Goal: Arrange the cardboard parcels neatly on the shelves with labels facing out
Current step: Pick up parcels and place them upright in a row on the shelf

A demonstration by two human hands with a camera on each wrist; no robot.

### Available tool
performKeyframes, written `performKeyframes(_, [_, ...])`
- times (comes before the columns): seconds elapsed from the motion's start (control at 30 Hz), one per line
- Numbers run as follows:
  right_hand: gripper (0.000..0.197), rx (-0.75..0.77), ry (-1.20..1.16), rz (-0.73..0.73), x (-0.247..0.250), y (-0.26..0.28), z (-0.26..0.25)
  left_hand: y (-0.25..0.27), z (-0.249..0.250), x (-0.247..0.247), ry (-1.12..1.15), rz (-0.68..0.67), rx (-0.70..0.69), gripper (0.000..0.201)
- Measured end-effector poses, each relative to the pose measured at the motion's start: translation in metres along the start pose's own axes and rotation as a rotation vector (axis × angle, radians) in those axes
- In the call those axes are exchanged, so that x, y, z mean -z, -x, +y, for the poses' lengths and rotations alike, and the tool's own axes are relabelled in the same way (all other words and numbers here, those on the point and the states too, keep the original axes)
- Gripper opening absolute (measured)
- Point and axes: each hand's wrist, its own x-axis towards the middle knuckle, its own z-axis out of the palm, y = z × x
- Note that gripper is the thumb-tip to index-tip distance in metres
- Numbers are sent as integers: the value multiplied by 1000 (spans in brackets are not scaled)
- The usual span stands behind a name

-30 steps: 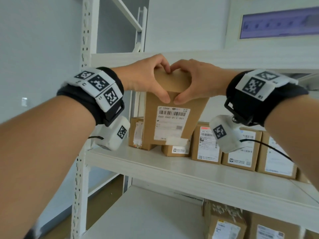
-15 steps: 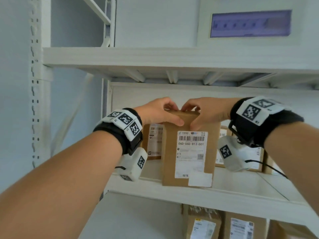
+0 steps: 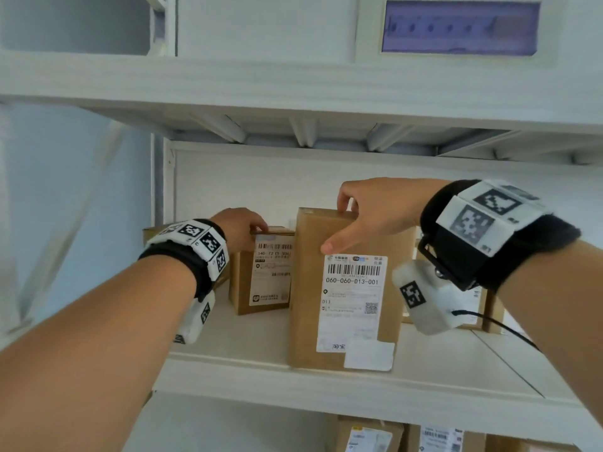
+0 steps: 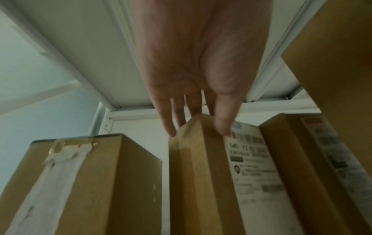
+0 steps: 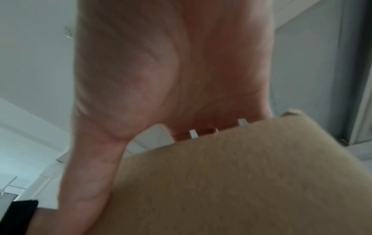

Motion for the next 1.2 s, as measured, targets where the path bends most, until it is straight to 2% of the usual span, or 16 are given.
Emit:
performKeyframes(0.1, [82,-13,33,-16,0,-2,-1,-7,-13,-3,113,44,-18,32])
performKeyframes(0.2, [83,-21,13,-40,-1,-5,-7,-13,-21,-4,169,47,-52,31])
performKeyframes(0.33, [98,-16,-64,-59,7,-11,-28,-18,-21,-2,205,4,-110,40])
performKeyframes(0.4, [101,14,-83,13,13,-17,-43,-17,-27,7,288,18,-102,51])
performKeyframes(0.47, [90,38,-106,137,20,-26,-62,-14,-41,22,399,118,-57,50])
performKeyframes(0.53, [76,51,-154,215,22,-38,-81,-11,-65,34,386,194,44,47])
performKeyframes(0.6, [67,69,-173,211,21,-50,-99,-6,-93,34,273,145,202,61])
performKeyframes(0.63, [65,79,-170,199,19,-56,-107,-3,-106,29,221,68,275,74])
performKeyframes(0.7, [61,93,-161,186,14,-66,-121,0,-125,16,164,-106,336,94])
performKeyframes(0.77, [58,94,-156,170,7,-75,-132,-1,-134,3,186,-188,353,101])
performKeyframes(0.9, [45,91,-193,136,-6,-91,-151,-6,-139,-4,187,-139,368,107])
performKeyframes(1.0, [33,66,-204,88,-19,-102,-166,-7,-140,17,234,-95,380,95])
performKeyframes(1.1, [42,11,-223,-36,-34,-112,-174,-5,-143,52,435,-98,344,81])
performKeyframes(1.2, [84,61,-442,-116,-47,-115,-176,2,-137,78,541,-170,274,73])
